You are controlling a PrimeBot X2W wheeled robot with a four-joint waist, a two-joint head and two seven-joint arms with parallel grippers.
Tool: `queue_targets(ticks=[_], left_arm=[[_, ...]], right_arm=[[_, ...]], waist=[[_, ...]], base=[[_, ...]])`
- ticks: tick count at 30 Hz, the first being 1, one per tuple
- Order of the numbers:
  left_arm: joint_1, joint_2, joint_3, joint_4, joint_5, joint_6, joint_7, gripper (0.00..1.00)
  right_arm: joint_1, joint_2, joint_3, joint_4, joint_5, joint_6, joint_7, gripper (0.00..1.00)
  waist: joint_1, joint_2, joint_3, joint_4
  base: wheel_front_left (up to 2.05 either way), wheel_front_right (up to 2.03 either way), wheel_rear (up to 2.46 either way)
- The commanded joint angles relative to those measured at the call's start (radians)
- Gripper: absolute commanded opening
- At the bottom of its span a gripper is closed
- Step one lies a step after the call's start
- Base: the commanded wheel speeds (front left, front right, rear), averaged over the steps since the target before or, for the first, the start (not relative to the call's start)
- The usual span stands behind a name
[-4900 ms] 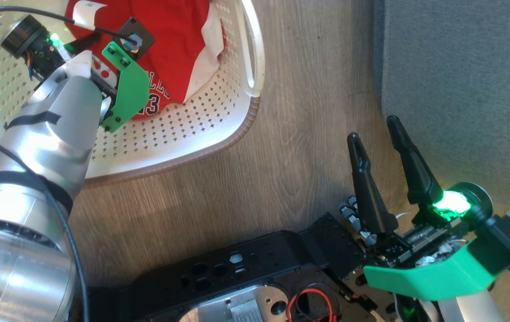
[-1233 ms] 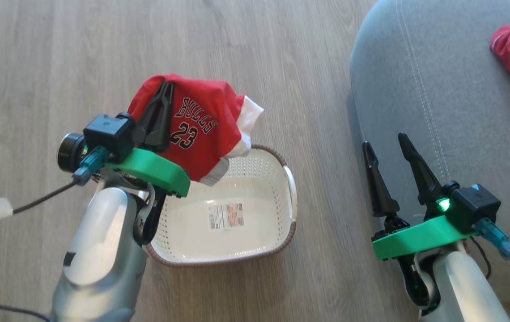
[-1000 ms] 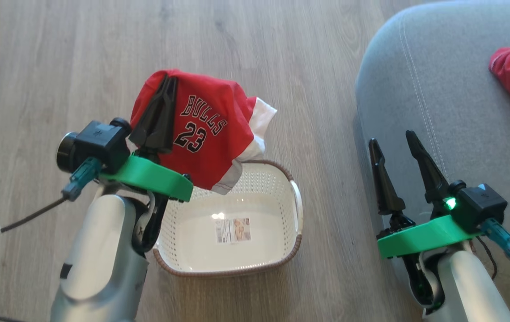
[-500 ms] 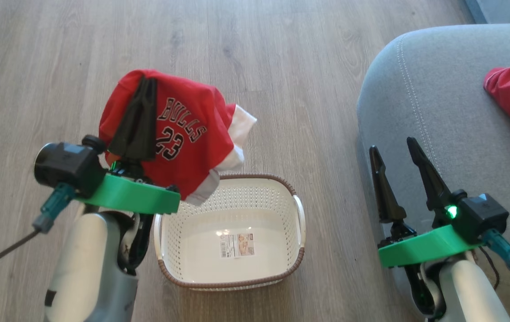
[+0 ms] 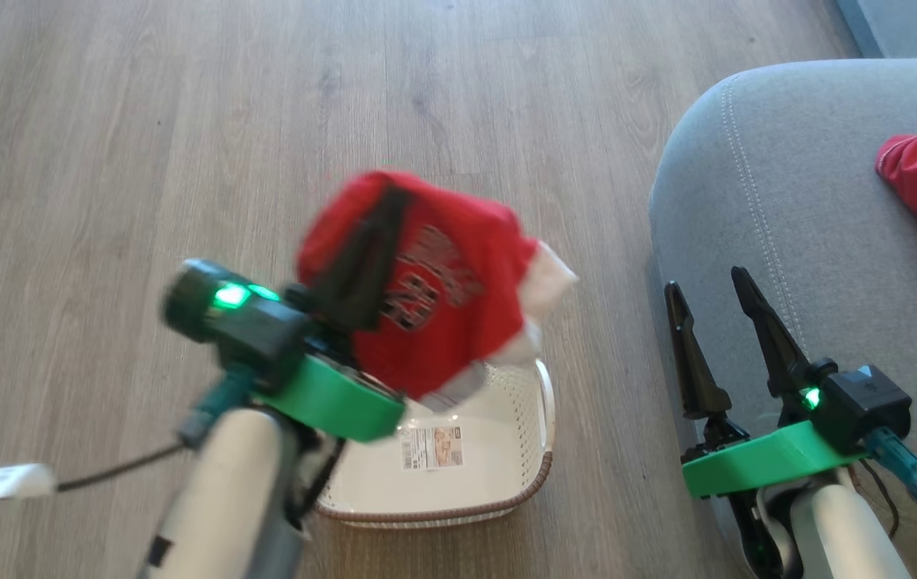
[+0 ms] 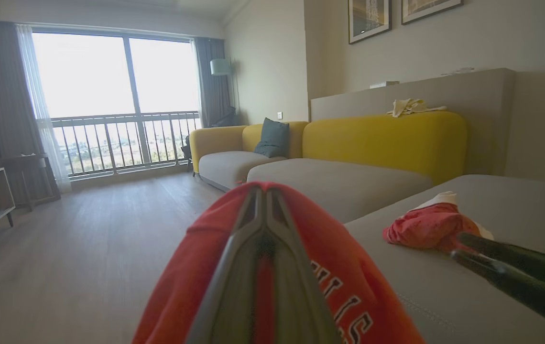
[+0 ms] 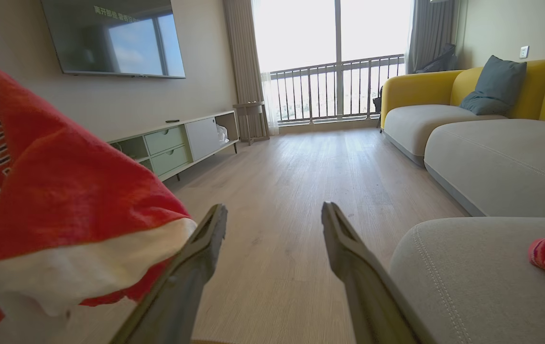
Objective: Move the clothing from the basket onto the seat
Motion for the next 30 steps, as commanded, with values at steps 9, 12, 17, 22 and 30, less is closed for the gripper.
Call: queue_targets(ticks=[9,12,17,22,30], left_arm=[[0.01,0.064,-0.101,-0.066,-0.015,-0.001,-0.01,0.0],[0.032,0.067,-0.107,-0.083,-0.012,-0.001,-0.01,0.0],[0.05,0.068,-0.127,-0.094,-0.013,-0.001,-0.01,0.0],[0.056,0.067,-0.135,-0.094,-0.014,-0.001,-0.01,0.0],[0.055,0.066,-0.131,-0.086,-0.017,-0.001,-0.01,0.0]], right_arm=[[-0.001,-0.002,0.032,-0.031,-0.005,0.0,-0.006,1.0],[0.006,-0.002,0.032,-0.031,-0.005,0.0,-0.006,1.0],[0.011,-0.002,0.033,-0.033,-0.01,0.0,-0.006,1.0],[0.011,-0.002,0.039,-0.033,-0.016,0.0,-0.006,1.0],[0.007,-0.002,0.138,-0.041,-0.01,0.0,-0.006,1.0]], waist=[[0.0001,-0.0001,-0.013,-0.024],[0.0001,-0.0001,-0.02,-0.033],[0.0001,-0.0001,-0.024,-0.039],[0.0001,-0.0001,-0.026,-0.04],[0.0001,-0.0001,-0.022,-0.036]], base=[[0.0,0.0,0.0],[0.0,0.0,0.0],[0.0,0.0,0.0],[0.0,0.0,0.0],[0.0,0.0,0.0]])
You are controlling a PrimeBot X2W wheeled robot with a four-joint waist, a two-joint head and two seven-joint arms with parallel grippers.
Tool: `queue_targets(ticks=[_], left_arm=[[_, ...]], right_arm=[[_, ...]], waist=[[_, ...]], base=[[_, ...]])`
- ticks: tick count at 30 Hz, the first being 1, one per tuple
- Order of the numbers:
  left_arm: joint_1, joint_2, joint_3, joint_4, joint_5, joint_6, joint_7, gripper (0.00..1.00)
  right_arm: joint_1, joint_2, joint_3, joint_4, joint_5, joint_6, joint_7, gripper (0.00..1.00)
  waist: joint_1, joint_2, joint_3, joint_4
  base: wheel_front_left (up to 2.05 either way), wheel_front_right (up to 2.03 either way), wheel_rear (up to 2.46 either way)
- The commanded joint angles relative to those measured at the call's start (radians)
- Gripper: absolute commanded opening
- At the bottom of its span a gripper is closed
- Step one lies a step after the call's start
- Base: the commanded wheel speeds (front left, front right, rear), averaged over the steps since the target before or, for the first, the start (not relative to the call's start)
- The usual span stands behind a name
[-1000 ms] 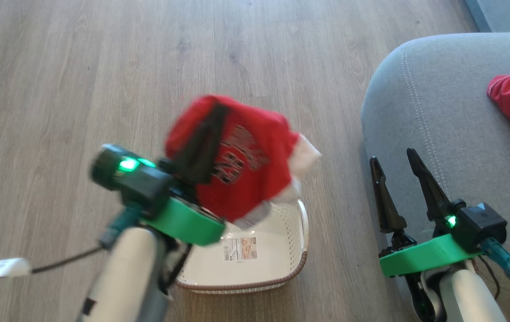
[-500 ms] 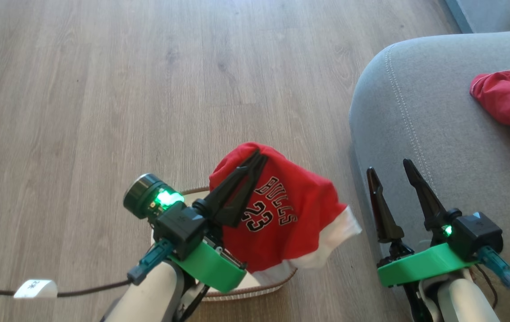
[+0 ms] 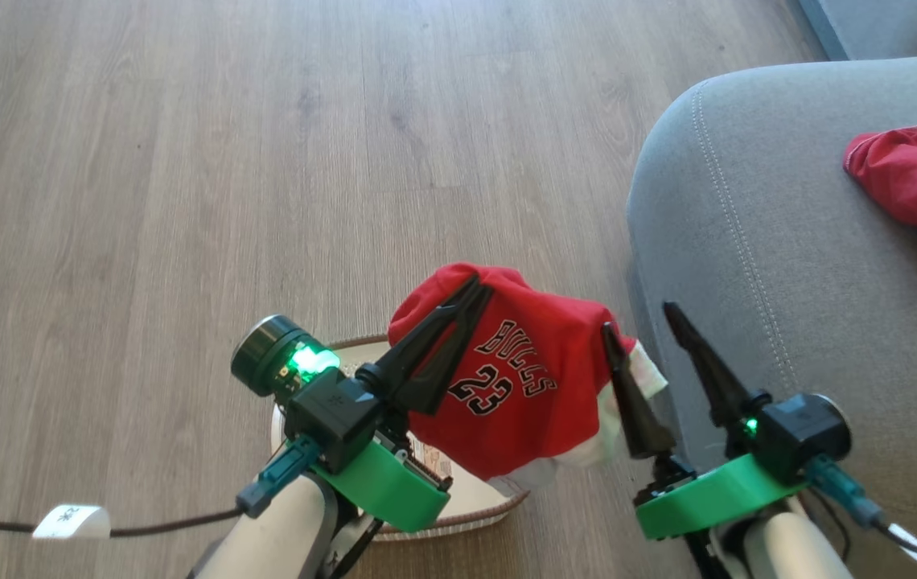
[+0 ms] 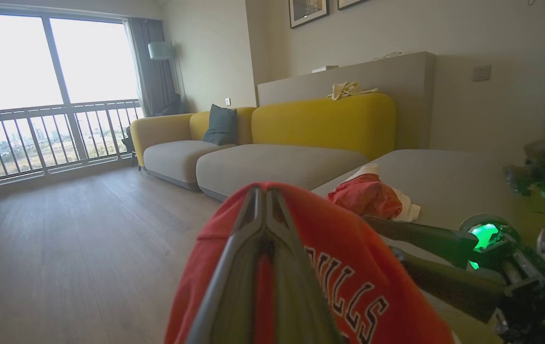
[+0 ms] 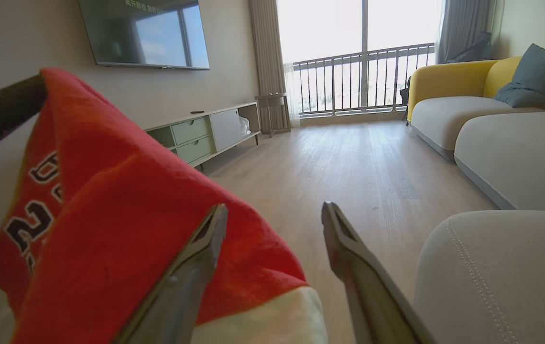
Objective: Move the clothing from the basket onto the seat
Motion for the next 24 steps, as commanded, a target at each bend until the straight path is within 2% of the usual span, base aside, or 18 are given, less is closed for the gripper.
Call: queue_targets(ticks=[1,4,15,24], left_arm=[[-0.025,0.009,0.039,-0.033,-0.006,-0.001,-0.01,0.0],[-0.029,0.007,0.042,-0.031,-0.005,-0.001,-0.01,0.0],[-0.038,0.011,0.047,-0.024,-0.003,-0.001,-0.01,0.0],[-0.044,0.007,0.068,-0.014,-0.008,-0.001,-0.01,0.0]], right_arm=[[-0.029,-0.003,0.035,-0.04,0.001,0.0,-0.006,1.0],[-0.032,-0.013,0.087,-0.059,-0.003,0.0,-0.006,1.0],[-0.061,-0.147,0.259,-0.143,0.033,0.0,-0.006,1.0],[-0.065,-0.213,0.344,-0.168,0.104,0.0,-0.006,1.0]], waist=[[0.0001,0.0,0.002,0.002],[0.0001,0.0,0.012,0.005],[0.0001,0.0,0.03,0.004],[0.0001,0.0,0.033,-0.005]], base=[[0.0,0.0,0.0],[0.0,0.0,0.0],[0.0,0.0,0.0],[0.0,0.0,0.0]])
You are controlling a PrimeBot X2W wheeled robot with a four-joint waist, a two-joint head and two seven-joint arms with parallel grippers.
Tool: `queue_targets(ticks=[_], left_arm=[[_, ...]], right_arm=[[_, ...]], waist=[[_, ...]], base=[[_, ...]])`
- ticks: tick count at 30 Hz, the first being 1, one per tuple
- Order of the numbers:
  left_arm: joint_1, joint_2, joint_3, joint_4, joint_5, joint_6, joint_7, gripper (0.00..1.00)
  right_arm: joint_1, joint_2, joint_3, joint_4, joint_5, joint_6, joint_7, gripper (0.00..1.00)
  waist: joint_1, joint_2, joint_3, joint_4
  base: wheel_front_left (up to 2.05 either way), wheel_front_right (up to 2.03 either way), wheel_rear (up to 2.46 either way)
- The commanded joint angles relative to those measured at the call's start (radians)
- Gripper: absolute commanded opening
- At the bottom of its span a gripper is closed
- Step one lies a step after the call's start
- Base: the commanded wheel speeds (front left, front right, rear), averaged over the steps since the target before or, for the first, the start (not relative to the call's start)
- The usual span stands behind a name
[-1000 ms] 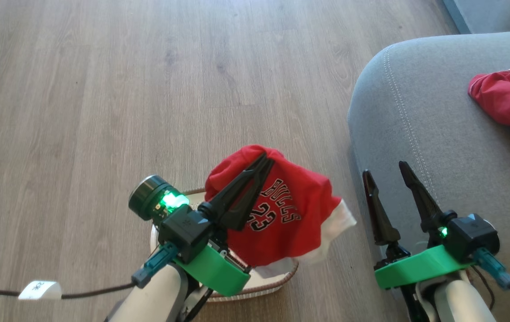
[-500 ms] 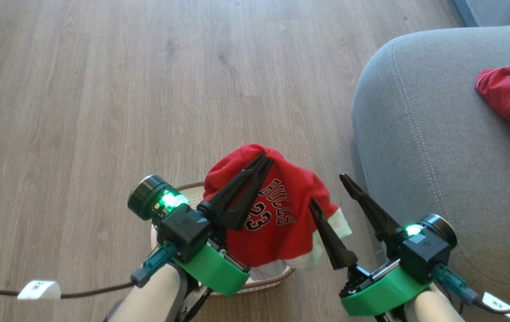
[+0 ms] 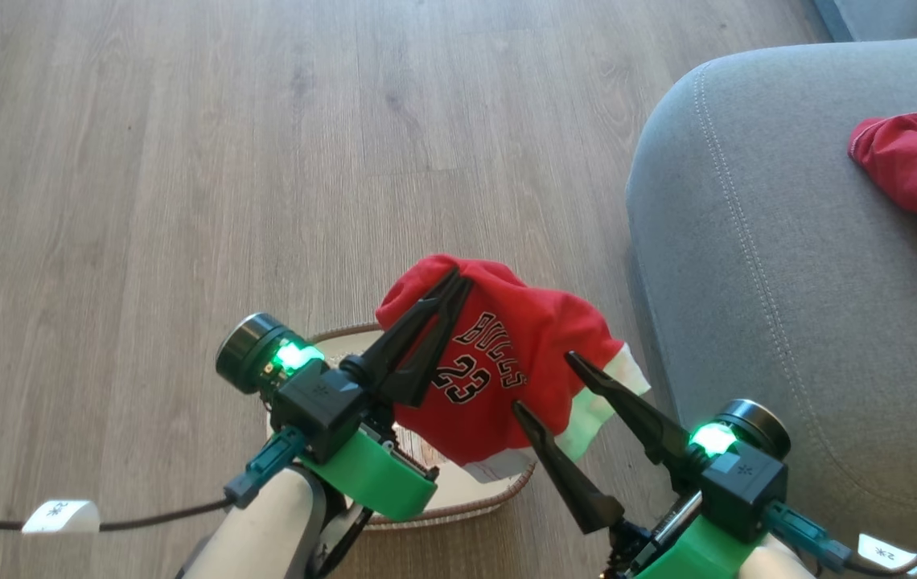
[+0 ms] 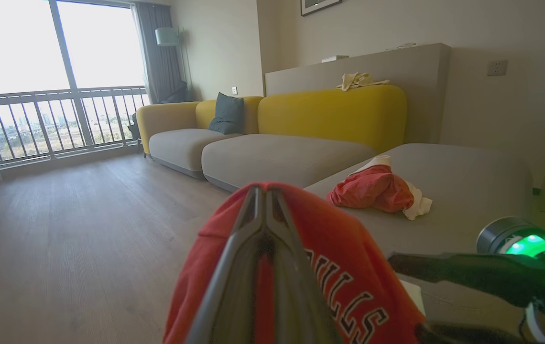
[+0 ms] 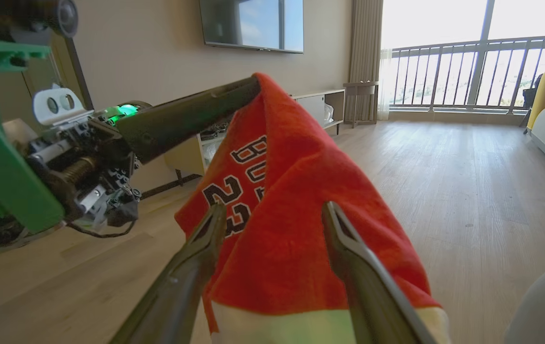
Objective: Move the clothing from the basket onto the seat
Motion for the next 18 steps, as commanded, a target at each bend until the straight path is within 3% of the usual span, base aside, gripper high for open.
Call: queue_targets(ticks=[1,18], left_arm=[[-0.044,0.006,0.035,-0.032,-0.008,-0.001,-0.01,0.0],[-0.055,0.008,-0.049,-0.054,0.011,-0.001,-0.01,0.0]], right_arm=[[-0.039,-0.006,0.006,-0.021,-0.002,0.0,-0.006,1.0],[-0.058,0.049,-0.007,0.123,-0.072,0.0,-0.006,1.0]], waist=[[0.0,0.0001,0.0,-0.001],[0.0,0.0001,0.001,0.021]], base=[[0.0,0.0,0.0],[0.0,0.0,0.0]])
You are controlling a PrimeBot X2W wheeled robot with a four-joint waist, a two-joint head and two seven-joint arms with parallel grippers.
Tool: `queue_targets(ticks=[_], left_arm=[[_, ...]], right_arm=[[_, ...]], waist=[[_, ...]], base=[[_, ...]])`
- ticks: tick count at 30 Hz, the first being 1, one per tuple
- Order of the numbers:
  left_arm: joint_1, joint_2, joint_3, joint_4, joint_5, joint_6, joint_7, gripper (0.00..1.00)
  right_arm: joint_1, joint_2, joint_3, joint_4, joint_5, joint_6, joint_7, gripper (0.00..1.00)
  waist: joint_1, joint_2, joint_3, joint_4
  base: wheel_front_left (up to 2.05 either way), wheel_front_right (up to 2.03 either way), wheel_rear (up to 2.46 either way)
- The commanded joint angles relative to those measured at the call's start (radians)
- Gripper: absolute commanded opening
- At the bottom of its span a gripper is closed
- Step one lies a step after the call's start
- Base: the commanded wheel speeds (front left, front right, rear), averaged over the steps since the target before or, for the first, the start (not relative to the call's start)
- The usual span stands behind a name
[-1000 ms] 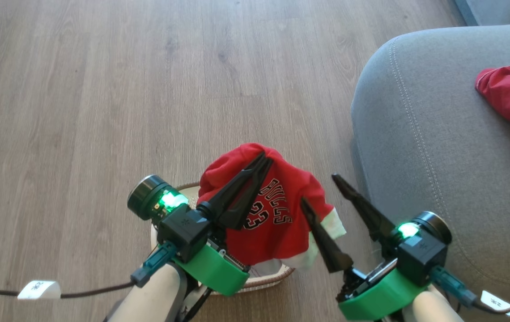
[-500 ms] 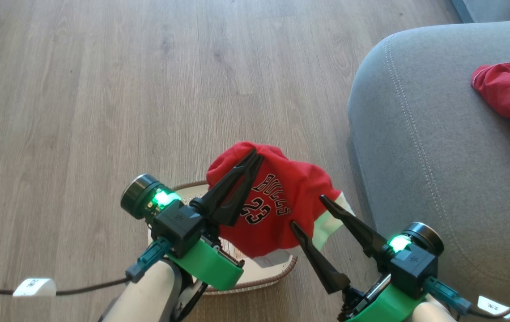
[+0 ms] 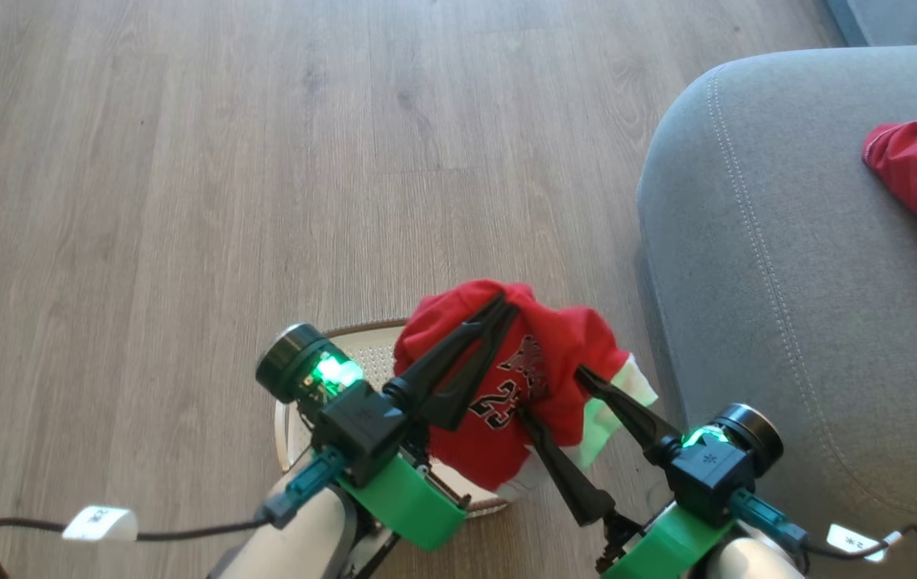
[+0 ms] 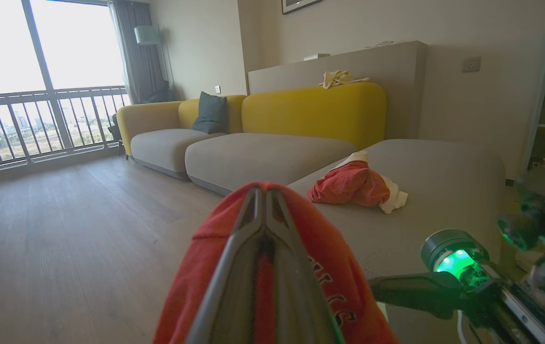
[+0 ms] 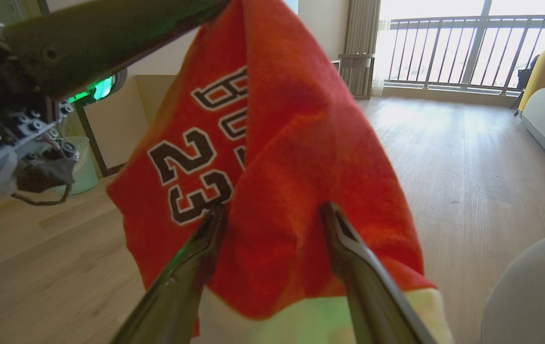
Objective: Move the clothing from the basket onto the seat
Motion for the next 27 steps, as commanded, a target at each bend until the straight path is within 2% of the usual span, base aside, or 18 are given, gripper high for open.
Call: queue_targets(ticks=[1,9,15,27], left_arm=[[-0.053,0.01,0.021,-0.046,0.01,-0.001,-0.01,0.0],[-0.063,0.027,-0.035,-0.053,0.027,-0.001,-0.01,0.0],[-0.079,0.038,-0.092,-0.061,0.034,-0.001,-0.01,0.0],[-0.088,0.032,-0.138,-0.061,0.027,-0.001,-0.01,0.0]], right_arm=[[-0.041,0.011,0.02,-0.025,-0.004,0.0,-0.006,1.0],[-0.061,0.011,0.022,0.016,-0.032,0.0,-0.006,1.0],[-0.093,0.019,0.063,0.066,-0.055,0.0,-0.004,1.0],[-0.156,0.049,0.149,0.146,-0.058,0.0,-0.005,1.0]], waist=[[-0.0001,0.0,0.001,0.003],[-0.0001,0.0,0.004,0.008],[-0.0001,0.0,0.006,0.013],[-0.0001,0.0,0.007,0.028]], base=[[0.0,0.0,0.0],[0.0,0.0,0.0],[0.0,0.0,0.0],[0.0,0.0,0.0]])
